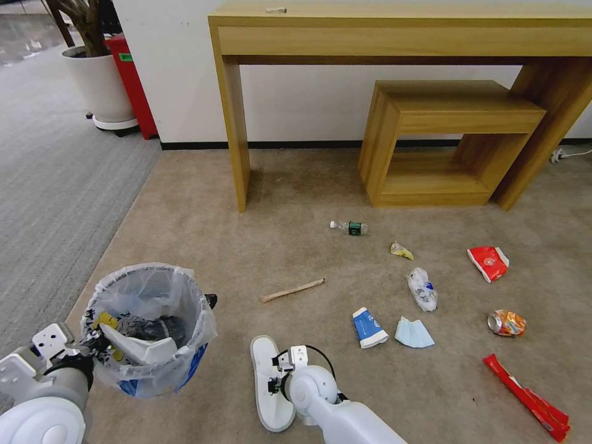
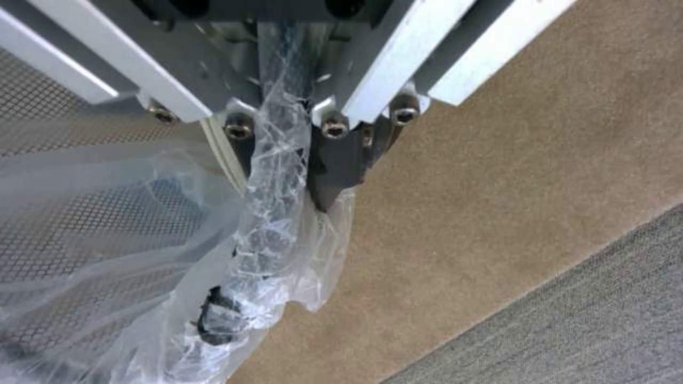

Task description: Pick up the trash bin and place the garbage on the floor into it.

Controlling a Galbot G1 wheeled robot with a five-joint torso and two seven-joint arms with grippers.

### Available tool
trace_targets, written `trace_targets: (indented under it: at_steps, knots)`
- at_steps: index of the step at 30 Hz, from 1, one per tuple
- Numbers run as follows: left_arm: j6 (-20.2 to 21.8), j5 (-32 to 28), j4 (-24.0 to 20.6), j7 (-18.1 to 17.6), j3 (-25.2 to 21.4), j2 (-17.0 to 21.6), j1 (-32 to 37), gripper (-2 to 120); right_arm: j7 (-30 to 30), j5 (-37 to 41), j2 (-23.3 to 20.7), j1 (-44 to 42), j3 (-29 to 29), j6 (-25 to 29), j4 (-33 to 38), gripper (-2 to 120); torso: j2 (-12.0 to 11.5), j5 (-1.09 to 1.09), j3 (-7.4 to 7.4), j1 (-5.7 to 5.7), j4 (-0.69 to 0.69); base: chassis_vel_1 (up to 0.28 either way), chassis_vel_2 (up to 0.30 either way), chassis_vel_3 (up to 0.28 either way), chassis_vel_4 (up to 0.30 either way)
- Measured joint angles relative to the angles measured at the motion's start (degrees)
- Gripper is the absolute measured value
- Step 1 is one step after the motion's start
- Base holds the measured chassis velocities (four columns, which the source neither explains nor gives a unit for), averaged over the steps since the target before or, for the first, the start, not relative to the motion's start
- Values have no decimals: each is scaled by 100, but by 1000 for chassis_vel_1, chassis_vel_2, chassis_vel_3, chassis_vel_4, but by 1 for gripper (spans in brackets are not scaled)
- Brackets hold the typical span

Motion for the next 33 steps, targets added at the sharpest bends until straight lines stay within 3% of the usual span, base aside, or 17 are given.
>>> trace_targets:
  at_steps: [6,11,17,18,21,26,28,29,31,32,33]
  knots:
    - [1,-6,13,3,1,2,-2,0,-102,-122,-62,7,31,169,73,0,0,0,0,0,0,0,0,0,0]
    - [1,-27,13,6,-8,13,-2,0,-159,-150,-333,-7,123,290,601,0,0,0,0,0,0,0,0,0,0]
    - [17,-106,1,2,75,0,3,0,-391,-94,-1137,7,596,343,2064,0,0,2,0,0,0,0,0,0,0]
    - [17,-106,1,2,75,0,3,0,-391,-94,-1137,7,596,343,2064,0,0,2,0,0,0,0,0,0,0]
    - [30,-114,-9,-25,133,-4,-28,0,-446,-72,-1703,89,931,333,2680,0,0,2,0,0,-1,0,0,0,0]
    - [40,-112,-10,-47,222,-14,-45,0,-820,-7,-2091,172,1267,401,3253,0,0,2,0,0,-1,0,0,0,0]
    - [45,-110,-8,-53,298,-38,-46,0,-1888,-300,-2267,198,1431,1067,3517,0,0,1,0,0,0,0,0,0,0]
    - [45,-110,-8,-53,298,-38,-46,0,-1888,-300,-2267,198,1431,1067,3517,0,0,1,0,0,0,0,0,0,0]
    - [51,-138,-23,-62,360,-58,-38,0,-2773,-599,-2316,233,1490,1693,3546,0,0,1,0,0,0,0,0,0,0]
    - [51,-138,-23,-62,360,-58,-38,0,-2773,-599,-2316,233,1490,1693,3546,0,0,1,0,0,0,0,0,0,0]
    - [68,-174,-72,-76,436,-78,-22,0,-3490,-680,-2308,283,1492,2188,3491,0,0,1,0,0,0,0,0,0,0]
